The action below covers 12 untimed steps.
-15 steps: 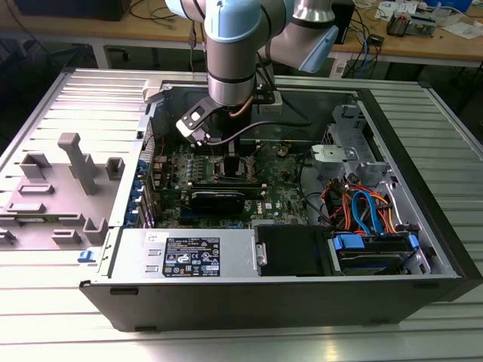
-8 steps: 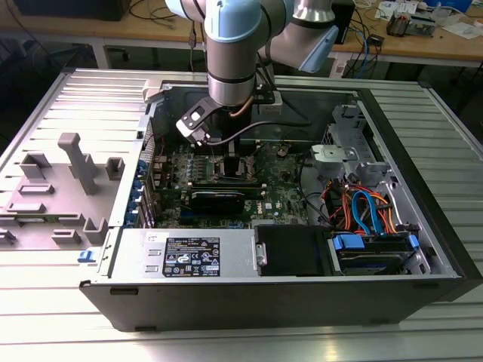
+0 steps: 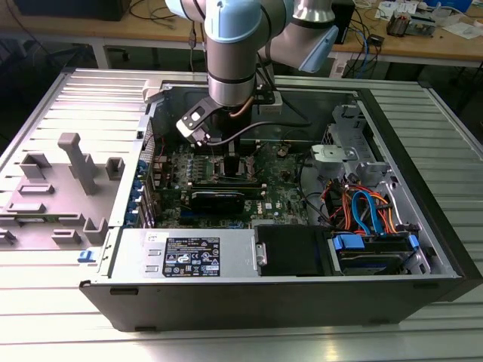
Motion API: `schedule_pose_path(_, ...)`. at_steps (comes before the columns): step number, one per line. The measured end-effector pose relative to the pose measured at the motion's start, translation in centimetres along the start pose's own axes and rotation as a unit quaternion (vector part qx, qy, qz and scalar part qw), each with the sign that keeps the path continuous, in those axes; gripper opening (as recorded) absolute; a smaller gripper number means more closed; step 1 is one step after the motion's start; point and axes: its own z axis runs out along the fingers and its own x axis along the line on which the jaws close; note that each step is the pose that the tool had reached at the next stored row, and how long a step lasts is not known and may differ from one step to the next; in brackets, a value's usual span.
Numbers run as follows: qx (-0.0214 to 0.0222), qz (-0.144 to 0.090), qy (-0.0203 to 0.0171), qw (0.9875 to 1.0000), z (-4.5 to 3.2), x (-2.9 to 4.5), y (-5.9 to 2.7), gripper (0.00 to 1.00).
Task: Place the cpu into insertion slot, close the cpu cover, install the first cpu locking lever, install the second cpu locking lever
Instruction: 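Place the cpu into insertion slot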
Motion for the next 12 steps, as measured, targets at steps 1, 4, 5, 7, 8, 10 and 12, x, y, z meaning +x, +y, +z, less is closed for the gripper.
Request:
schedule_pose_path(1,0.0000,0.000,0.0000,1.0000,0.00,0.00,0.05,0.61)
schedule_pose_path(4,0.0001,0.000,-0.0001,1.0000,0.01,0.00,0.05,0.61)
schedule_pose_path(5,0.0000,0.000,0.0000,1.0000,0.02,0.01,0.05,0.61)
schedule_pose_path(7,0.0000,0.000,0.0000,1.0000,0.03,0.02,0.04,0.61)
schedule_pose_path(8,0.0000,0.000,0.0000,1.0000,0.03,0.02,0.01,0.61)
schedule_pose_path(10,0.0000,0.000,0.0000,1.0000,0.06,0.02,-0.04,0.61)
schedule_pose_path(12,-0.0001,0.000,0.0001,1.0000,0.18,0.03,-0.04,0.61)
